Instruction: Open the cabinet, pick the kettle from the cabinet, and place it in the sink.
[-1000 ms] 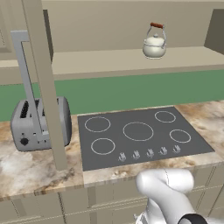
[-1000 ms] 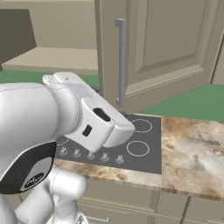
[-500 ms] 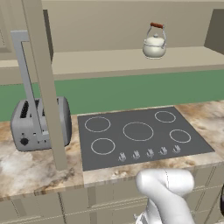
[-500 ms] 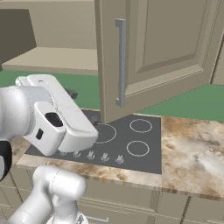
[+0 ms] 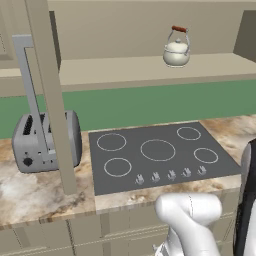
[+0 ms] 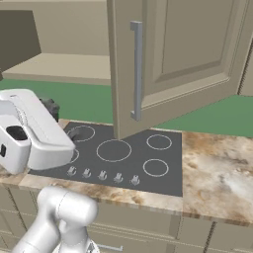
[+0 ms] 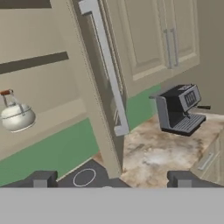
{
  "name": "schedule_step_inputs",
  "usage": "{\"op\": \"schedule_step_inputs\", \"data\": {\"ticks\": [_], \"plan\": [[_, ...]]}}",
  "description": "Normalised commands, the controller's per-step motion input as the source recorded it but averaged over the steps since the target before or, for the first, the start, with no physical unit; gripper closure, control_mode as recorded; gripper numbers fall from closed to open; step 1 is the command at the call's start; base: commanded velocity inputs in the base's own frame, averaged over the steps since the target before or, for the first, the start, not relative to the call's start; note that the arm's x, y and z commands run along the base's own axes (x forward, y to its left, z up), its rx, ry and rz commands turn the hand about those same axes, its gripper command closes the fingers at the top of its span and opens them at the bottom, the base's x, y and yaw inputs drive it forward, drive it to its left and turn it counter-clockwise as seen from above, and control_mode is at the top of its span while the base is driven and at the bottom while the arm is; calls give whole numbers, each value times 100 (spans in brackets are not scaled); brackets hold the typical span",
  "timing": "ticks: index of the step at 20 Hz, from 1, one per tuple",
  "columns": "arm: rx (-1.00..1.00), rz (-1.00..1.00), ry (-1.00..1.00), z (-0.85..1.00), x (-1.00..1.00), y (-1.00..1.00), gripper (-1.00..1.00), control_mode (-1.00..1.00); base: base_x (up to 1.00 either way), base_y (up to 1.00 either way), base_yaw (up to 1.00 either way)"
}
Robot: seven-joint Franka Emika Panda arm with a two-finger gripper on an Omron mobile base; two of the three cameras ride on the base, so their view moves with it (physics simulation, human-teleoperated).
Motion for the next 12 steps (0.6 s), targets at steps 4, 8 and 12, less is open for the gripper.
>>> {"op": "schedule_step_inputs", "data": {"ticks": [4, 8, 12], "plan": [[-2, 0, 6, 0, 0, 45, -100, -100, 0, 0, 0], [0, 1, 19, 0, 2, 40, -100, -100, 0, 0, 0], [-1, 3, 13, 0, 6, 26, -100, -100, 0, 0, 0]]}}
